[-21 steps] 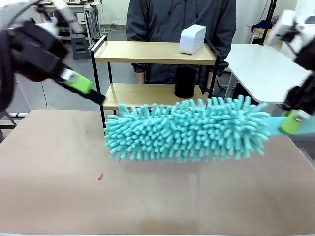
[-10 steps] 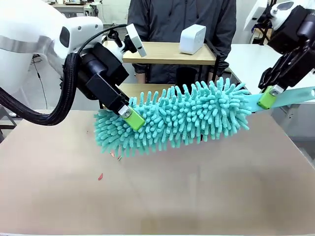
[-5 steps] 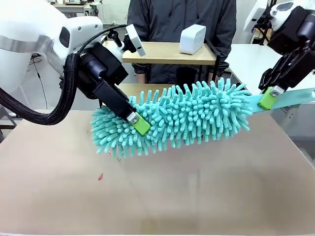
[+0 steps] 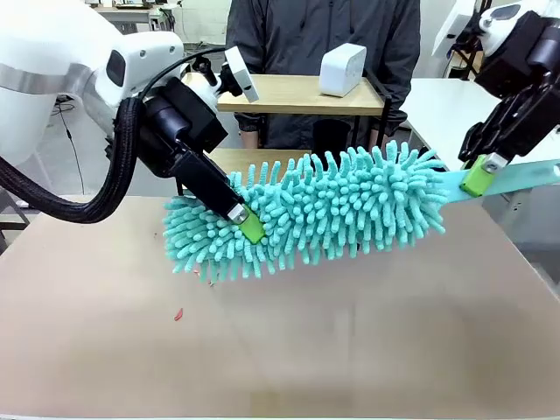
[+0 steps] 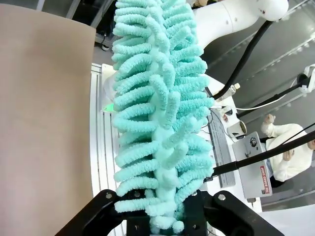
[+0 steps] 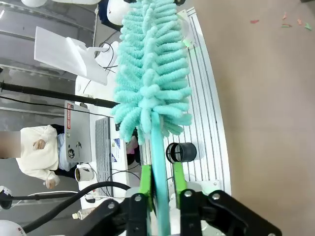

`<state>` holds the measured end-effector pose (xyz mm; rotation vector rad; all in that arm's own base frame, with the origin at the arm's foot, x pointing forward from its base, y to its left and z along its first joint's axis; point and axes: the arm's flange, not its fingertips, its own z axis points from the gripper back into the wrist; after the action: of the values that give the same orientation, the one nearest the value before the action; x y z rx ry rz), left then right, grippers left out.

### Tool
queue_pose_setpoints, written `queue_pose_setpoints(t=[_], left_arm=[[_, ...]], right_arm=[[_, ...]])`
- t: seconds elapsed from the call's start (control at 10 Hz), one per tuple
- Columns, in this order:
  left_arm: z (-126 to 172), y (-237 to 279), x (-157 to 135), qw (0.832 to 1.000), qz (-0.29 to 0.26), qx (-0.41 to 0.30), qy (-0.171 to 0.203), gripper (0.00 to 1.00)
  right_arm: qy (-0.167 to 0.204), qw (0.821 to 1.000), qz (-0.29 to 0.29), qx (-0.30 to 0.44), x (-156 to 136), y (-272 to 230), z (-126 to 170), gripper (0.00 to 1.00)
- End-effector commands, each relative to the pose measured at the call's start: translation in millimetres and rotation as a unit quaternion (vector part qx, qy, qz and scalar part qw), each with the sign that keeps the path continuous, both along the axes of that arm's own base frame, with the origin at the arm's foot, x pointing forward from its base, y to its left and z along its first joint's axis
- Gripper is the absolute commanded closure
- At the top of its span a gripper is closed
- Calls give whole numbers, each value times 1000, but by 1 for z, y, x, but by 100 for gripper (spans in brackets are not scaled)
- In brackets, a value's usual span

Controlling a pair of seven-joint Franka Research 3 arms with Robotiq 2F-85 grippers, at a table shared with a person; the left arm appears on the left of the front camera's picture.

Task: Clean the shelf.
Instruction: Hand the Duster back to the human.

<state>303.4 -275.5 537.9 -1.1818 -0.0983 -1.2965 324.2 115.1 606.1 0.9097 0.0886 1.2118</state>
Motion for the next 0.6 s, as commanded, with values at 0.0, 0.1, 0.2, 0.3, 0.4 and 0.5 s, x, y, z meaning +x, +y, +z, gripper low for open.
queue_pose_setpoints(t=[0.0,0.1,0.2,0.3,0.4,0.5], left_arm=[[3,18,1,1000,-5,-5,-17,100],[5,41,-1,1000,-23,-8,-9,100],[9,78,-5,999,-40,-13,-11,100],[12,114,-10,999,-44,-24,-14,100],[15,151,-15,999,-30,-36,-19,100],[17,189,-18,998,7,-68,-15,100]], right_arm=[[-3,998,-53,38,-4,-28,1,22],[-14,980,-180,86,-10,-60,3,0],[-3,914,-345,212,-22,-108,0,0],[12,853,-437,286,-32,-147,-12,0],[23,795,-524,306,-40,-181,-34,0],[55,766,-555,319,-45,-202,-61,0]])
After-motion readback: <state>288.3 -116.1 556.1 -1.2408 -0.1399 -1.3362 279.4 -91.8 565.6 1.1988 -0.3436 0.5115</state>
